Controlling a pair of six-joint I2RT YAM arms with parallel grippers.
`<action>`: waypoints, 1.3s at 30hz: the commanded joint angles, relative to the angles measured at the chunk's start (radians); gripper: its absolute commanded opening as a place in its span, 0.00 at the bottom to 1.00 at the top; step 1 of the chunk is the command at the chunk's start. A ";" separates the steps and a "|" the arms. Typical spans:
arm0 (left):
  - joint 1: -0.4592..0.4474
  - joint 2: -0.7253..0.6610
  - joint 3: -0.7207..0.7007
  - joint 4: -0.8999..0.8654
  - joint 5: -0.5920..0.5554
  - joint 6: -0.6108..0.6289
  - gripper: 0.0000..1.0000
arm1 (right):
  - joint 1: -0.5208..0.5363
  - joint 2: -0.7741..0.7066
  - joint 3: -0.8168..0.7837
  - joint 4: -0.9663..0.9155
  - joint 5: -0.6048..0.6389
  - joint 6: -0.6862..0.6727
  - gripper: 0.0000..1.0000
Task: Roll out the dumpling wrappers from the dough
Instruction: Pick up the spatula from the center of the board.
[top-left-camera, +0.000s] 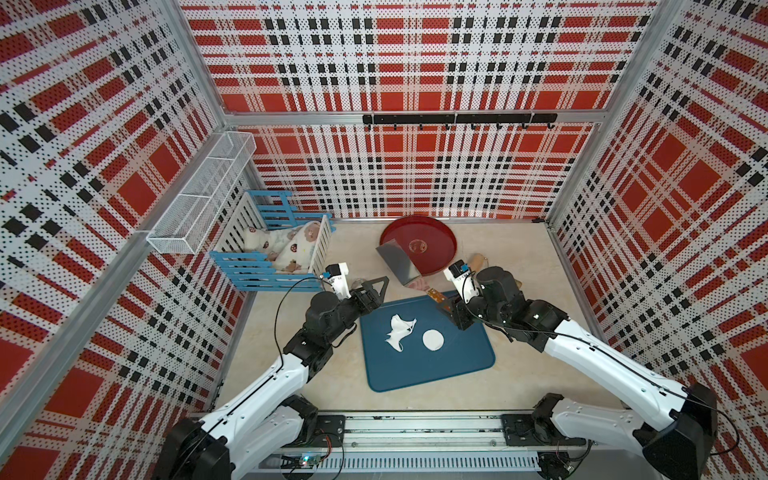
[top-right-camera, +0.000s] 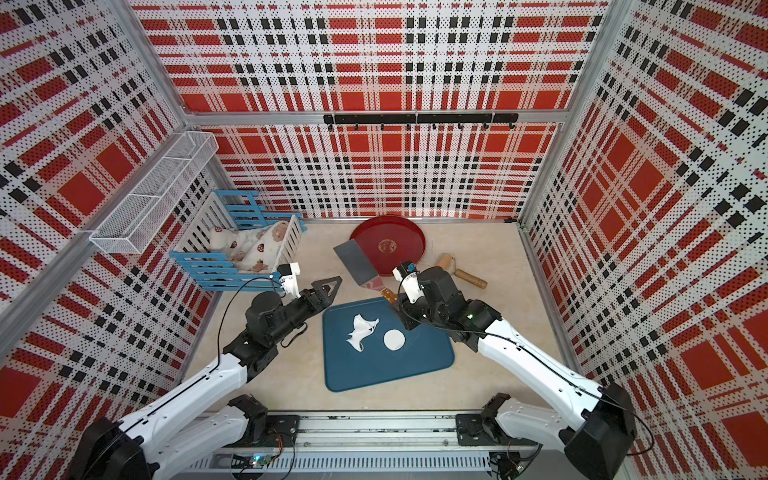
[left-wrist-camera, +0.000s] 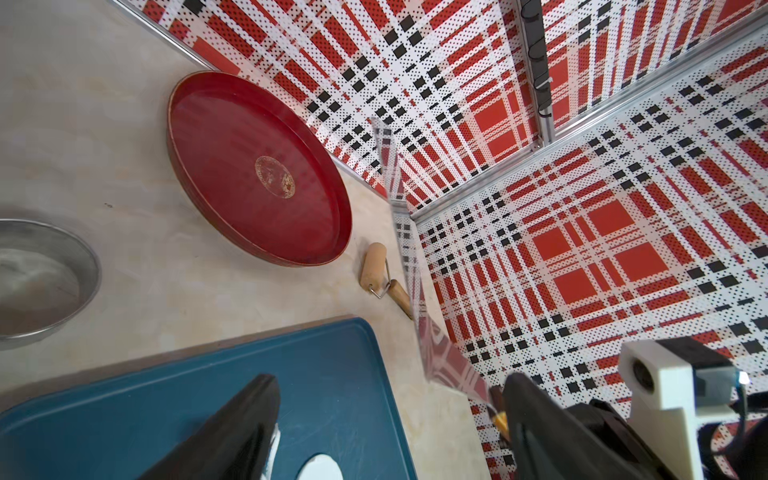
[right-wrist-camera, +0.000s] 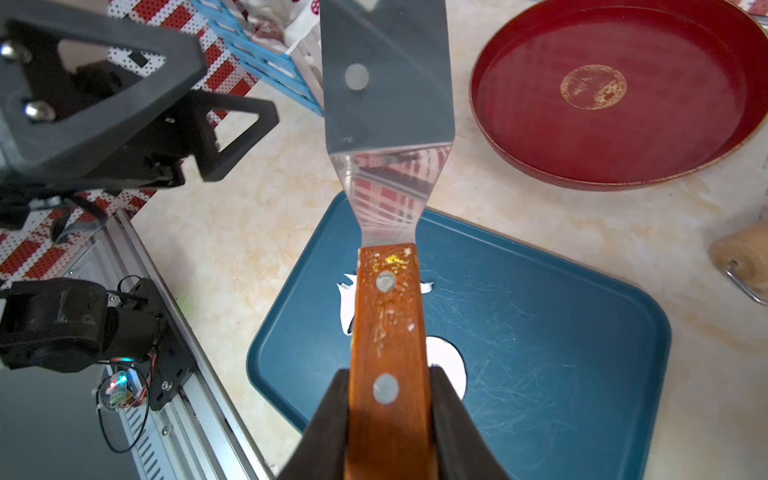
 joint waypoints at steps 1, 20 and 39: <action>0.030 0.045 0.025 0.063 0.125 -0.036 0.87 | 0.031 -0.004 -0.011 0.104 0.035 -0.054 0.00; 0.095 0.153 0.051 0.189 0.206 -0.098 0.50 | 0.082 -0.038 -0.039 0.105 0.059 -0.121 0.00; 0.097 0.182 0.031 0.246 0.210 -0.113 0.03 | 0.097 -0.051 -0.036 0.086 0.090 -0.133 0.00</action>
